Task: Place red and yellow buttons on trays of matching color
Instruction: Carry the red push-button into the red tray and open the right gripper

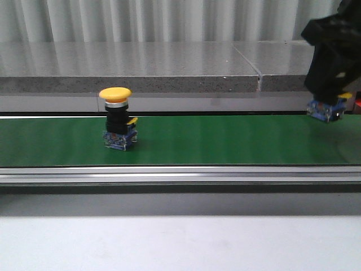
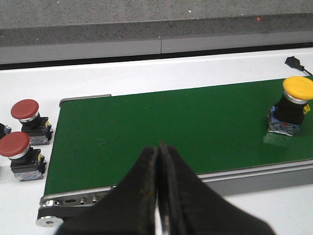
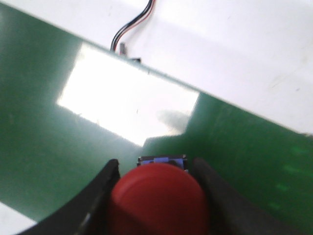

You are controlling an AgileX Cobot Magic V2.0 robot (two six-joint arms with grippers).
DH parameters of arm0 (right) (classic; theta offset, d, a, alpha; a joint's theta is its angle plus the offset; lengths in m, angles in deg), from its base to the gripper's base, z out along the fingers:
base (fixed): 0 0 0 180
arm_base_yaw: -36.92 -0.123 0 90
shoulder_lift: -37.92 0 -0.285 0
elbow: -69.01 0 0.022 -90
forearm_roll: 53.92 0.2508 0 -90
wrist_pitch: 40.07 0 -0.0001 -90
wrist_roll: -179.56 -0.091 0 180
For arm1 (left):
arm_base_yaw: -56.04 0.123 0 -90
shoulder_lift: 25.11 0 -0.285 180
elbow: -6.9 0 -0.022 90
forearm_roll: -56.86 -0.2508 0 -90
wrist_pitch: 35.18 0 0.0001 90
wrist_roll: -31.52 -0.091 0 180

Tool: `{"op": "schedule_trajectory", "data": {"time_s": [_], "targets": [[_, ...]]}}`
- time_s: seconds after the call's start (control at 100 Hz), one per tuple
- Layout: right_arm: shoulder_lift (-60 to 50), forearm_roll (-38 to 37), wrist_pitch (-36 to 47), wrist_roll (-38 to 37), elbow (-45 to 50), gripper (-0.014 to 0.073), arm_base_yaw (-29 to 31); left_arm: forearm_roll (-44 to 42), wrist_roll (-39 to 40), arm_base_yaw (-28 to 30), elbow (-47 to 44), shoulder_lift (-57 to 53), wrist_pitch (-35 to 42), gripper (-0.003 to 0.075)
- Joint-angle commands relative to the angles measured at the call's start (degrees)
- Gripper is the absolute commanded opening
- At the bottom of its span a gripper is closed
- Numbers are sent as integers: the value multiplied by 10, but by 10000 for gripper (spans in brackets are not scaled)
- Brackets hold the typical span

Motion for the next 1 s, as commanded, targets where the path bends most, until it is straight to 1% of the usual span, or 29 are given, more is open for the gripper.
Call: {"op": "schedule_trajectory", "data": {"time_s": [0.0,0.11,0.28,0.41,0.55,0.66,0.88,0.99], "targets": [[-21,-5,8,5,-56,89,32,5,0,-5,16,1,45,-20],[-5,-5,-6,5,-106,89,97,5,0,-5,16,1,45,-20],[62,-5,-19,5,-197,89,197,5,0,-5,16,1,45,-20],[125,-5,-33,5,-264,89,239,5,0,-5,16,1,45,-20],[193,-5,-36,5,-327,89,266,5,0,-5,16,1,45,-20],[242,-5,-41,5,-372,89,277,5,0,-5,16,1,45,-20],[309,-7,-46,5,-424,89,278,5,0,-5,16,1,45,-20],[335,-26,-47,5,-435,89,278,5,0,-5,16,1,45,-20]]}}
